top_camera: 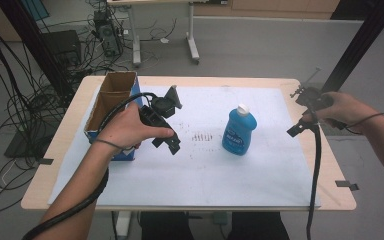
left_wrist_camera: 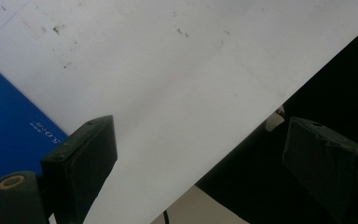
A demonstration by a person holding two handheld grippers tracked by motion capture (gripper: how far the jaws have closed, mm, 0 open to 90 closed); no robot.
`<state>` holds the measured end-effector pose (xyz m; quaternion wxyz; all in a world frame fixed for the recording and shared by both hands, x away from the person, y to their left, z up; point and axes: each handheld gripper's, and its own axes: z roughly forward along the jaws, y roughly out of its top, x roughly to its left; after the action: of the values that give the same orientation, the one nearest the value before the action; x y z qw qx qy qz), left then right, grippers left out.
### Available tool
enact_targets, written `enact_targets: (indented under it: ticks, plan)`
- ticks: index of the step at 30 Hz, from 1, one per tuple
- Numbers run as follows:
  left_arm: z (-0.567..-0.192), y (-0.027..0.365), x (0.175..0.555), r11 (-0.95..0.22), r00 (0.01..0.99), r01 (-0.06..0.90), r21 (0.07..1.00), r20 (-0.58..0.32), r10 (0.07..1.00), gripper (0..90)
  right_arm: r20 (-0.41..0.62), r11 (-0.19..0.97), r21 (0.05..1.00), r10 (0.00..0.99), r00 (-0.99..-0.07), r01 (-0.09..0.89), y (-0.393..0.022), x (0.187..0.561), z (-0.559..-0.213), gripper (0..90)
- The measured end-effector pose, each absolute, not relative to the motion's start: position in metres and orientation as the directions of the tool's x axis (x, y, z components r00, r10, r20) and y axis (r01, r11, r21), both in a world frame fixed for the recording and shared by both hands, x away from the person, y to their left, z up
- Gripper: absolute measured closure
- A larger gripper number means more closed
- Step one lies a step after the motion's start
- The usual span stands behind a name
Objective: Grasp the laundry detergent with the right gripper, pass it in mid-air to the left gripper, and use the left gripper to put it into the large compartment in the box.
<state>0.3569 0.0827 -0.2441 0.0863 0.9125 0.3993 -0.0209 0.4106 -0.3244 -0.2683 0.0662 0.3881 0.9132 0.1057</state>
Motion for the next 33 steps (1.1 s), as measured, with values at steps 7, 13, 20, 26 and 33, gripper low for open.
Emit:
enact_targets:
  ticks: [7, 13, 20, 26, 33]
  plan:
    - [-0.244, 0.082, 0.356, -0.666, 0.68, 0.732, 0.14, -0.108, 0.725, 10.1, -0.031, 0.679, 0.246, 0.719, -0.694, 0.692, -0.322, 0.409, -0.276, 5.8]
    - [-0.244, 0.082, 0.355, -0.669, 0.684, 0.729, 0.146, -0.113, 0.721, 10.1, -0.026, 0.677, 0.247, 0.72, -0.694, 0.693, -0.321, 0.408, -0.281, 5.8]
    - [-0.247, 0.082, 0.355, -0.668, 0.683, 0.73, 0.144, -0.117, 0.721, 10.1, -0.018, 0.678, 0.25, 0.717, -0.697, 0.692, -0.321, 0.406, -0.288, 5.6]
    - [-0.248, 0.082, 0.354, -0.669, 0.683, 0.73, 0.142, -0.122, 0.72, 10.1, -0.011, 0.684, 0.253, 0.709, -0.705, 0.684, -0.32, 0.405, -0.294, 5.6]
    - [-0.25, 0.082, 0.354, -0.67, 0.685, 0.729, 0.144, -0.128, 0.718, 10.1, -0.001, 0.684, 0.263, 0.706, -0.708, 0.681, -0.318, 0.403, -0.299, 5.6]
